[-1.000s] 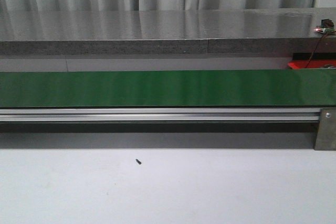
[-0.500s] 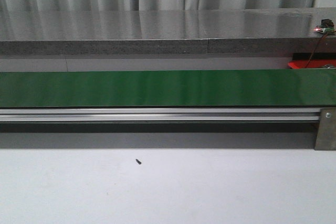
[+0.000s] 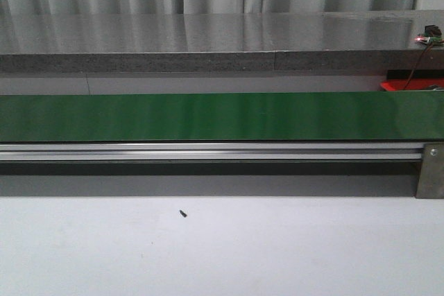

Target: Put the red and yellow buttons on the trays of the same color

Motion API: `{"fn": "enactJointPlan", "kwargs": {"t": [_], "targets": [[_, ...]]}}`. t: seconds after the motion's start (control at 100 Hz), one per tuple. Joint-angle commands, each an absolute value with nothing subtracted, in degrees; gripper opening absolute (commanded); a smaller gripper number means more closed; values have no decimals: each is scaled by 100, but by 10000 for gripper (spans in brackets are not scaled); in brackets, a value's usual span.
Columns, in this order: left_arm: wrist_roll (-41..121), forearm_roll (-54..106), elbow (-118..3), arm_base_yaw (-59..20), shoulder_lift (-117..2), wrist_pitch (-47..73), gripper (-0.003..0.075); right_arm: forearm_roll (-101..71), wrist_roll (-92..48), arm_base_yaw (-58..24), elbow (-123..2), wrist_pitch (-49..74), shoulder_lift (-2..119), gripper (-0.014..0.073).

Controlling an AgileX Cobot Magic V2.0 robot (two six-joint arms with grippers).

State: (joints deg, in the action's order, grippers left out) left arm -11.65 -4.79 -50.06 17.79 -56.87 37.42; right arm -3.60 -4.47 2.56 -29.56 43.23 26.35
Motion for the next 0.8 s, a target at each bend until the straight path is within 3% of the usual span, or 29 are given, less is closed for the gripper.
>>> {"fn": "enactJointPlan", "kwargs": {"t": [0.0, 0.3, 0.4, 0.57, 0.62, 0.67, 0.79], "targets": [[-565, 53, -5222, 2238, -5784, 3304, -19, -381, -435, 251, -3075, 3971, 2652, -69], [0, 401, -5330, 3440, -6429, 3181, 8, -381, -435, 251, -3075, 3971, 2652, -69], [0, 440, -5499, 3605, -6846, 3181, 132, -381, -435, 251, -3075, 3971, 2652, -69], [0, 488, -5952, 3703, -7658, 3322, 504, -381, -435, 251, -3075, 3971, 2652, -69], [0, 488, -6122, 3703, -7878, 3427, 575, -381, -435, 251, -3075, 3971, 2652, -69], [0, 572, -6334, 3703, -8121, 3523, 605, -381, -435, 251, -3075, 3971, 2652, -69], [0, 638, -6832, 3703, -8631, 3814, 594, -381, -435, 251, -3075, 3971, 2652, -69]]}}
